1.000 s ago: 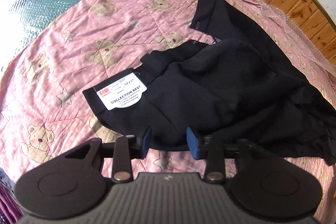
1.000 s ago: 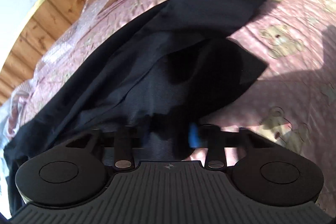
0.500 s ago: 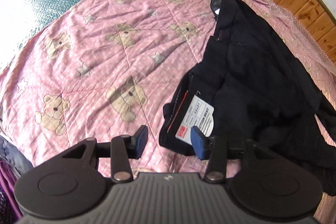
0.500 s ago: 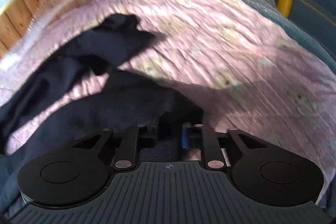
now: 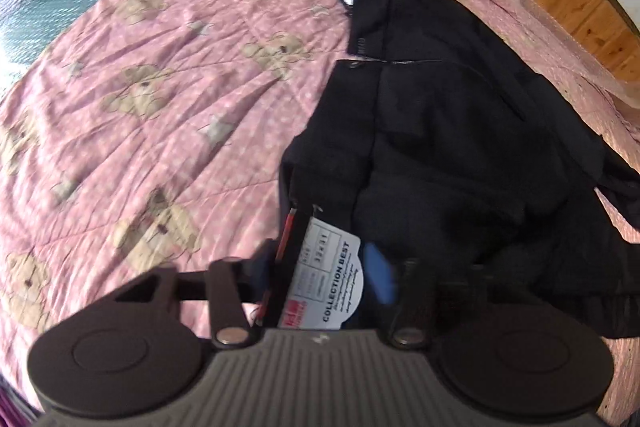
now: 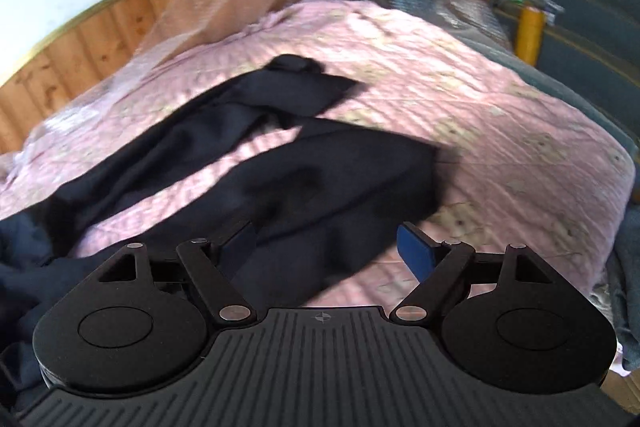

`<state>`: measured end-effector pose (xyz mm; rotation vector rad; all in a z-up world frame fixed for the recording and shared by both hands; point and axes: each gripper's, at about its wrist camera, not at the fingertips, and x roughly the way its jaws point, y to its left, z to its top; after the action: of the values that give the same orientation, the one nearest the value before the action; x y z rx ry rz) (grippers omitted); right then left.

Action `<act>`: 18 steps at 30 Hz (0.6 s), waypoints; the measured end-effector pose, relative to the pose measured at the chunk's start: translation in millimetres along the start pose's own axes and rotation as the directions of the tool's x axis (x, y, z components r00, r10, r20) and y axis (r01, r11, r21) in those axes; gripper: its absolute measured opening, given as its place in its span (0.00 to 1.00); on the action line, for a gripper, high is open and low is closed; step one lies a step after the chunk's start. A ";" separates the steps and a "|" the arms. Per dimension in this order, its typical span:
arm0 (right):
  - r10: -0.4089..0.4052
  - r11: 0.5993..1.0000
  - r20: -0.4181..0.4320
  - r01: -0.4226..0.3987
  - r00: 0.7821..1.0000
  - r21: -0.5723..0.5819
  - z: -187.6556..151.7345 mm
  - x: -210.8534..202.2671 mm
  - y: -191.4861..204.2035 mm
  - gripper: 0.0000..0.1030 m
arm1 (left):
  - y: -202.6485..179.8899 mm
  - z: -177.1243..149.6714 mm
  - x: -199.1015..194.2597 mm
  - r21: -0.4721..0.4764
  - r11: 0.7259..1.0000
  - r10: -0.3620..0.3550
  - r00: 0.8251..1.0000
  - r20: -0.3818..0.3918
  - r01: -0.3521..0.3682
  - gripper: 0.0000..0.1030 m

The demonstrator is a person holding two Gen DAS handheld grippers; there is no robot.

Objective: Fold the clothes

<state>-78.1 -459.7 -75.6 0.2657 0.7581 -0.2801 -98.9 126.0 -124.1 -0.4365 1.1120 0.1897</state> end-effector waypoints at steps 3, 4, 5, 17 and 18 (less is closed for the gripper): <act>0.138 0.984 -0.023 -0.140 0.990 -0.109 -10.7 -11.2 86.8 0.79 | -27.3 2.5 -6.2 0.183 0.978 -0.107 0.994 0.014 0.102 0.09; 0.194 0.968 -0.038 -0.198 0.980 -0.155 -14.0 -16.8 122.0 0.79 | -39.1 0.8 -12.8 0.268 0.955 -0.139 0.990 0.032 0.125 0.09; 0.251 0.941 -0.058 -0.258 0.966 -0.219 -14.4 -24.6 159.5 0.79 | -54.3 -3.6 -22.2 0.374 0.916 -0.177 0.983 0.058 0.143 0.09; 0.218 0.364 -0.513 -0.557 0.830 -0.746 -102.8 -34.8 514.6 0.85 | -117.0 -85.5 -45.1 0.827 0.488 -0.435 0.899 -0.047 0.279 0.09; 0.164 0.323 -0.530 -0.553 0.832 -0.768 -116.4 -29.4 523.3 0.82 | -114.1 -85.8 -45.0 0.819 0.490 -0.444 0.894 -0.059 0.297 0.09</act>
<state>6.8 70.3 -65.4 -0.6074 1.0912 0.6949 -148.1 -10.5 -87.5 0.1966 0.7965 -0.6773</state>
